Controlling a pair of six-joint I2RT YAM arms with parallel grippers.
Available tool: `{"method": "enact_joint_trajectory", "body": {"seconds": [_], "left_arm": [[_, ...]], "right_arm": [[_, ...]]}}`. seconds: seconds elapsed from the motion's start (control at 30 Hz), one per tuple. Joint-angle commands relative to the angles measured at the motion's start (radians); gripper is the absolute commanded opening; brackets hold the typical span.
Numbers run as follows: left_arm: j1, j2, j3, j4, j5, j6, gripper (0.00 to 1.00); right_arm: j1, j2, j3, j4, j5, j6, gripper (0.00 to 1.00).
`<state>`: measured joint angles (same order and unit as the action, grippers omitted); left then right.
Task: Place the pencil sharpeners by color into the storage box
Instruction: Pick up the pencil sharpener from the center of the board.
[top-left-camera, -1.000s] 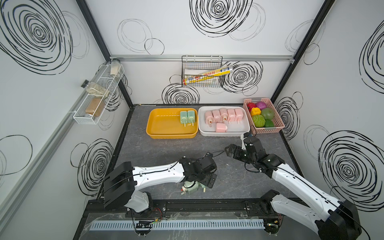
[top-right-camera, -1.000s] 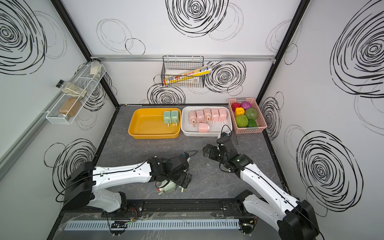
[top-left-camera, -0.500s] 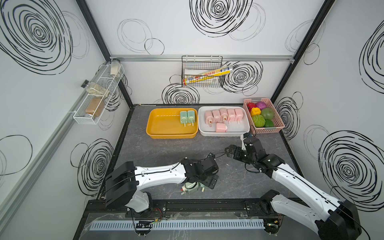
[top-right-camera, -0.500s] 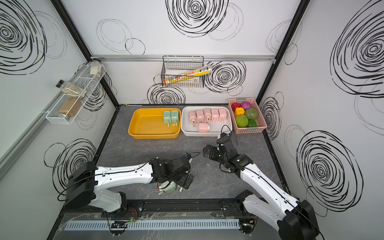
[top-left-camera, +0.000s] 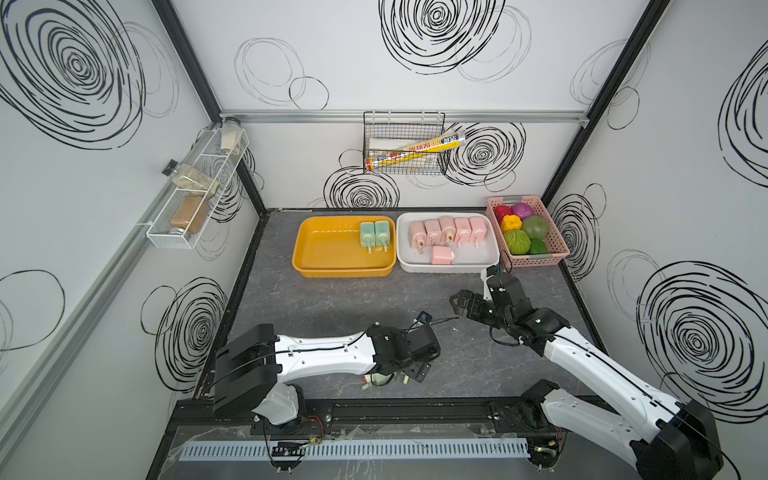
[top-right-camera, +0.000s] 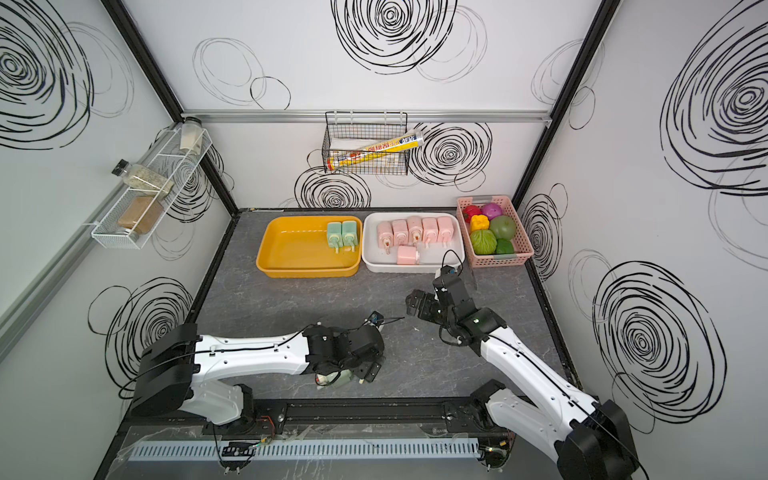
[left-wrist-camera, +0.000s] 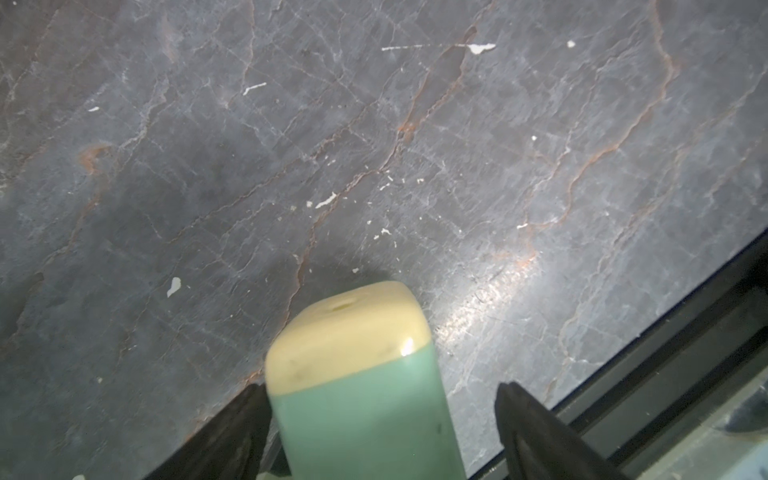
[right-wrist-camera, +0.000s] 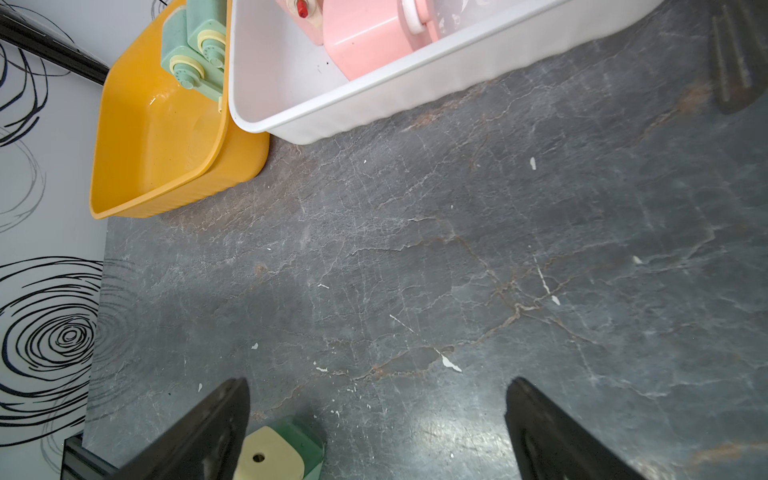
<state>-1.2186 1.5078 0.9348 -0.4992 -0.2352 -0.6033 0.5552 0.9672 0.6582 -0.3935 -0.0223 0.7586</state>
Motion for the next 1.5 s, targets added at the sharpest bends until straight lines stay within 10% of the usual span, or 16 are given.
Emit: {"method": "enact_joint_trajectory", "body": {"seconds": [0.0,0.7,1.0,1.17,1.47], "left_arm": [[-0.001,0.012,-0.008,0.010,-0.017,-0.015,0.87],[-0.001,0.042,0.033,0.003,-0.036,-0.015,0.67],[0.000,0.040,0.059,-0.009,-0.032,0.008,0.39],[-0.001,0.035,0.070,-0.010,-0.043,0.016,0.00],[0.067,0.000,0.076,0.041,-0.006,0.031,0.00]], "right_arm": [[0.006,-0.015,-0.005,-0.018,-0.001,-0.012,1.00],[0.006,-0.018,-0.008,-0.019,-0.001,-0.015,1.00],[0.006,-0.018,-0.008,-0.019,0.001,-0.019,1.00],[0.006,-0.019,-0.008,-0.005,-0.025,-0.038,1.00],[0.006,-0.029,-0.033,0.089,-0.123,-0.136,1.00]]}}
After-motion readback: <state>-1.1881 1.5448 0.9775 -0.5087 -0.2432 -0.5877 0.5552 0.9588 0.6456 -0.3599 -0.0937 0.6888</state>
